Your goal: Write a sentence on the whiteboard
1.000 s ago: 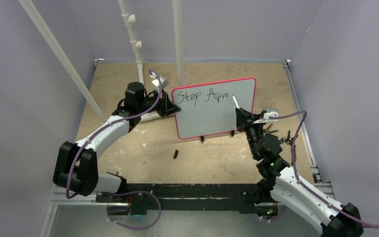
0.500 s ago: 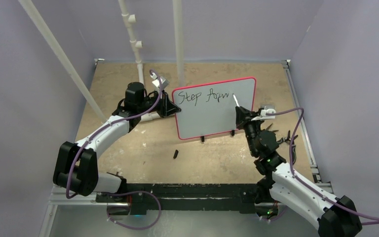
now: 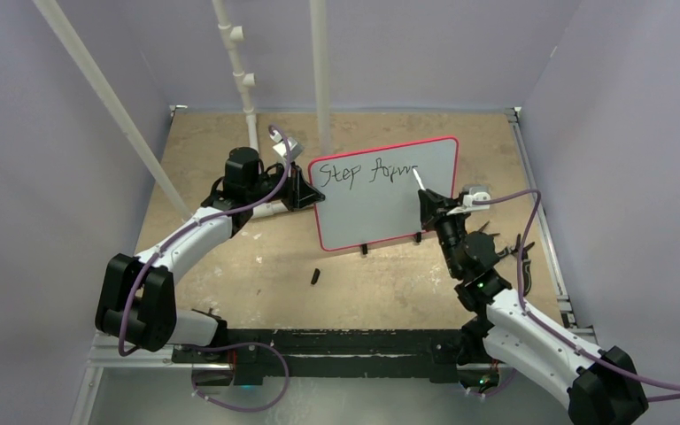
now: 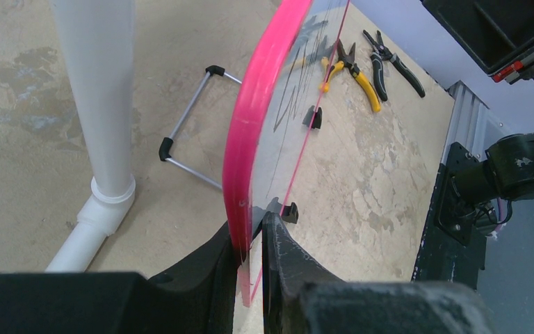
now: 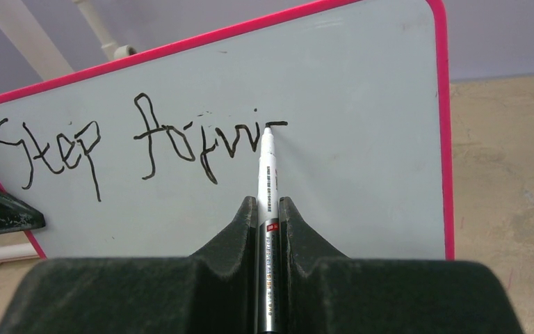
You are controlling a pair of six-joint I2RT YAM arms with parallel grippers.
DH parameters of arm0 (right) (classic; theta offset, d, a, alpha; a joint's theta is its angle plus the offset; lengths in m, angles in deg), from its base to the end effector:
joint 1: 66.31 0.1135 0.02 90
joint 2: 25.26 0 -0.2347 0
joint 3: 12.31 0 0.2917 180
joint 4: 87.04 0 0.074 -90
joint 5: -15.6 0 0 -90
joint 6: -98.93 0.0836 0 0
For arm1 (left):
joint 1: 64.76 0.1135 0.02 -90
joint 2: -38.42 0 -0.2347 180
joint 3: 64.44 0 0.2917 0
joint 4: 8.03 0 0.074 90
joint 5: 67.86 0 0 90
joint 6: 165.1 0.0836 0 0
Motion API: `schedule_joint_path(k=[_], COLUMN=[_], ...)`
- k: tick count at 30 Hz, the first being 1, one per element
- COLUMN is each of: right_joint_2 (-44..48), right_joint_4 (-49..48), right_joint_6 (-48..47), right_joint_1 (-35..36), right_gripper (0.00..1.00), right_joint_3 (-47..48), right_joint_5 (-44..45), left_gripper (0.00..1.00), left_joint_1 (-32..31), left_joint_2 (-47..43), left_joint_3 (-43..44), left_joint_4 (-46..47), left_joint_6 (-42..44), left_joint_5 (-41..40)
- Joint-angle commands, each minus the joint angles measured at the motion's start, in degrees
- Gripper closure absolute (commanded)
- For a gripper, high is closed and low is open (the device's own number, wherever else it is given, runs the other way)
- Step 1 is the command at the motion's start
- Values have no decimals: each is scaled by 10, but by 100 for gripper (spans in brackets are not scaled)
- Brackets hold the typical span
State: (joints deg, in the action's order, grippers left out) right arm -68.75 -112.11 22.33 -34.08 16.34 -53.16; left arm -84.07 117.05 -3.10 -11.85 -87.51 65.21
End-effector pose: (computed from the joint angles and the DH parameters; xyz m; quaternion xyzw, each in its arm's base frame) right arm 0.2540 0.1244 0.2273 0.0364 0.6449 0.1835 0.7410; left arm 0.3381 -0.1790 0.2083 0.2534 0.7532 -0.4350 0.4234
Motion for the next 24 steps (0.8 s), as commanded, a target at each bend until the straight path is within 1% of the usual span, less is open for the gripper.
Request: schedule_joint_path(k=[1, 13, 24], right_joint_2=[-2, 27, 11], right_joint_4=[0, 65, 30], right_joint_6=[-9, 33, 11], right_joint_1=[-1, -1, -1], right_gripper=[100, 100, 100], right_joint_3=[21, -1, 29], right_joint_5=[-16, 7, 18], left_gripper=[100, 100, 100], left_joint_1=[-1, -1, -1], left_joint_2=[-1, -6, -7], left_joint_3=[11, 11, 11], left_joint_4=[6, 7, 6], left_joint_6=[9, 8, 10], left_joint_5=[-13, -14, -15])
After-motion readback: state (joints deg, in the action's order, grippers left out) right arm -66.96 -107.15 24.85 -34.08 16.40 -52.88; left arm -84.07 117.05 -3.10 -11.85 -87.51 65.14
